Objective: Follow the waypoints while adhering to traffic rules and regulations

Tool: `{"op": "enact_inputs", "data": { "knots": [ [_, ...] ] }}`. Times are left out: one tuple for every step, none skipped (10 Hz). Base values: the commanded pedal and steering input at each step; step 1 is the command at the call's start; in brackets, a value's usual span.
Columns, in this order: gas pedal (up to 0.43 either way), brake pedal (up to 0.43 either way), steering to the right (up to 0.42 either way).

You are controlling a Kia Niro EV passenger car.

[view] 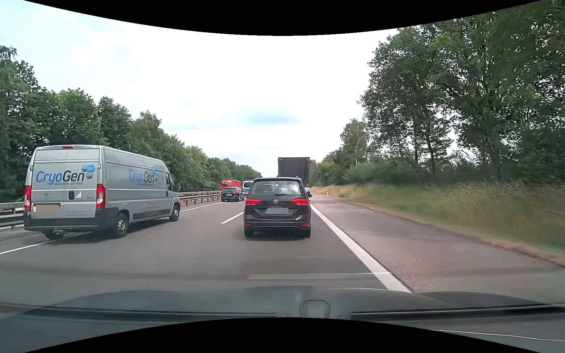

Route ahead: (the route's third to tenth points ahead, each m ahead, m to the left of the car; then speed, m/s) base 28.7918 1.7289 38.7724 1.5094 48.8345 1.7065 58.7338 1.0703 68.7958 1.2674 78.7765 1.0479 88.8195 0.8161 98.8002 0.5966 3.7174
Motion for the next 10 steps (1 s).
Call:
{"op": "enact_inputs", "data": {
  "knots": [
    [0.079,0.000,0.001],
    [0.079,0.000,0.004],
    [0.079,0.000,0.006],
    [0.079,0.000,0.006],
    [0.079,0.000,0.006],
    [0.079,0.000,0.005],
    [0.067,0.000,0.005],
    [0.067,0.000,0.005],
    [0.067,0.000,0.005],
    [0.059,0.000,0.004]
  ]
}}
